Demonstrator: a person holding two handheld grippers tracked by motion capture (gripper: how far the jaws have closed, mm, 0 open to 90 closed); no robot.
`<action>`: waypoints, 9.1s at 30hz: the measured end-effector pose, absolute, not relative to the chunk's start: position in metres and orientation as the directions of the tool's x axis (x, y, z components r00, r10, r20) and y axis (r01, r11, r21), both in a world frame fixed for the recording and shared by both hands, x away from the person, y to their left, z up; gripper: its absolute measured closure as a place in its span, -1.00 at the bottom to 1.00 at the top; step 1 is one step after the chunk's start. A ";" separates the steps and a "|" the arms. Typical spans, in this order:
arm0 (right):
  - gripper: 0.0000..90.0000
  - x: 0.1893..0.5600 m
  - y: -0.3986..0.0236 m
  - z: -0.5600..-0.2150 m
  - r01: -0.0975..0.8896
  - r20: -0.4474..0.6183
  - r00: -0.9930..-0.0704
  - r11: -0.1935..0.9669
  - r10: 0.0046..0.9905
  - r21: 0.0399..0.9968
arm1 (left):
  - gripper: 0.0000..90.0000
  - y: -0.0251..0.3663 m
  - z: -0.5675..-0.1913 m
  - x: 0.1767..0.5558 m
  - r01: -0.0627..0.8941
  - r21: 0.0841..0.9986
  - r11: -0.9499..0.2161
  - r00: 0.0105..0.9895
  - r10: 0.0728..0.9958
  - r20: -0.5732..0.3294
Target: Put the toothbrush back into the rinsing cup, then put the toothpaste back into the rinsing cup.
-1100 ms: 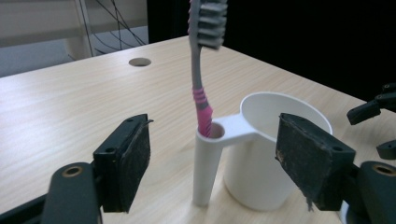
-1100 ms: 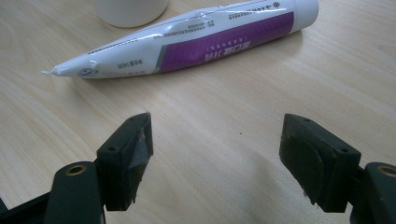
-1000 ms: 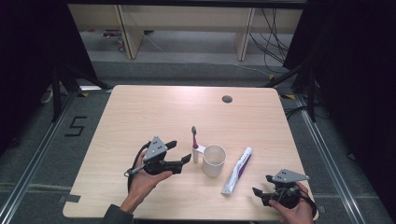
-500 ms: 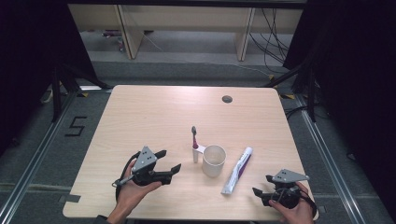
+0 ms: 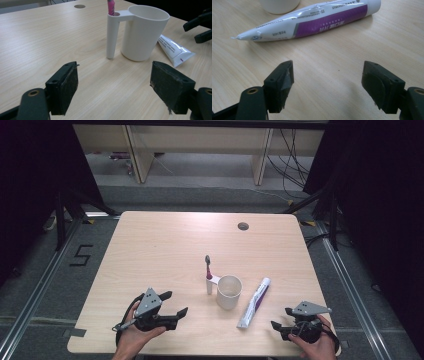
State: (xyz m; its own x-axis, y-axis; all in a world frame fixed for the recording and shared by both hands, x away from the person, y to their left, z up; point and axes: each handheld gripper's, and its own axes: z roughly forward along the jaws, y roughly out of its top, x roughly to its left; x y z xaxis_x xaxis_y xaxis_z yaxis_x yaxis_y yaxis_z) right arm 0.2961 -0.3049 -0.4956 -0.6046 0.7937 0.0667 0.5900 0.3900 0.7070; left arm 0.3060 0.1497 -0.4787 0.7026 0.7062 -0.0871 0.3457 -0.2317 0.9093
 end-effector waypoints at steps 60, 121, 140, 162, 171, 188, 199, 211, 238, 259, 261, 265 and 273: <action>0.44 0.326 -0.310 -0.471 0.521 0.021 -0.597 0.367 0.802 0.771 | -0.58 0.165 -0.513 0.249 0.384 0.832 -0.400 0.724 0.690 -0.003; 0.93 0.368 -0.304 -0.484 0.559 -0.045 -0.672 0.545 0.740 0.625 | -0.54 0.167 -0.515 0.248 0.380 0.814 -0.440 0.733 0.679 0.025; 0.91 0.322 -0.318 -0.488 0.554 -0.039 -0.693 0.567 0.720 0.610 | -0.53 0.165 -0.516 0.247 0.387 0.825 -0.412 0.726 0.687 0.002; -0.04 0.315 -0.302 -0.464 0.496 -0.047 -0.762 0.628 0.646 0.599 | -0.53 0.167 -0.516 0.248 0.395 0.812 -0.430 0.729 0.685 0.008; -0.28 0.322 -0.274 -0.463 0.462 -0.086 -0.818 0.740 0.568 0.489 | -0.54 0.167 -0.517 0.248 0.398 0.811 -0.429 0.725 0.688 0.008; 0.07 0.331 -0.239 -0.475 0.382 -0.057 -0.906 0.866 0.420 0.322 | -0.54 0.166 -0.517 0.248 0.398 0.818 -0.415 0.722 0.692 0.000; 0.31 0.332 -0.232 -0.476 0.337 -0.062 -0.931 0.914 0.359 0.223 | -0.54 0.166 -0.517 0.247 0.395 0.818 -0.418 0.725 0.689 0.001; 0.52 0.332 -0.224 -0.471 0.304 -0.074 -0.945 0.937 0.320 0.171 | -0.54 0.165 -0.517 0.247 0.396 0.821 -0.411 0.723 0.691 -0.002; 0.66 0.332 -0.214 -0.474 0.286 -0.055 -0.955 0.955 0.291 0.081 | -0.53 0.165 -0.518 0.248 0.393 0.817 -0.422 0.726 0.688 0.006; 0.68 0.313 -0.220 -0.433 0.225 -0.075 -0.962 0.920 0.262 0.320 | -0.53 0.167 -0.517 0.249 0.397 0.822 -0.407 0.721 0.693 -0.005; 0.68 0.311 -0.221 -0.430 0.232 -0.073 -0.959 0.910 0.272 0.345 | -0.53 0.168 -0.516 0.248 0.399 0.814 -0.421 0.723 0.691 0.003; 0.68 0.310 -0.228 -0.416 0.223 -0.092 -0.948 0.844 0.304 0.487 | -0.53 0.170 -0.515 0.248 0.394 0.814 -0.427 0.723 0.691 0.013; 0.68 0.315 -0.231 -0.397 0.212 -0.114 -0.930 0.766 0.348 0.607 | -0.53 0.171 -0.515 0.250 0.393 0.811 -0.433 0.724 0.689 0.016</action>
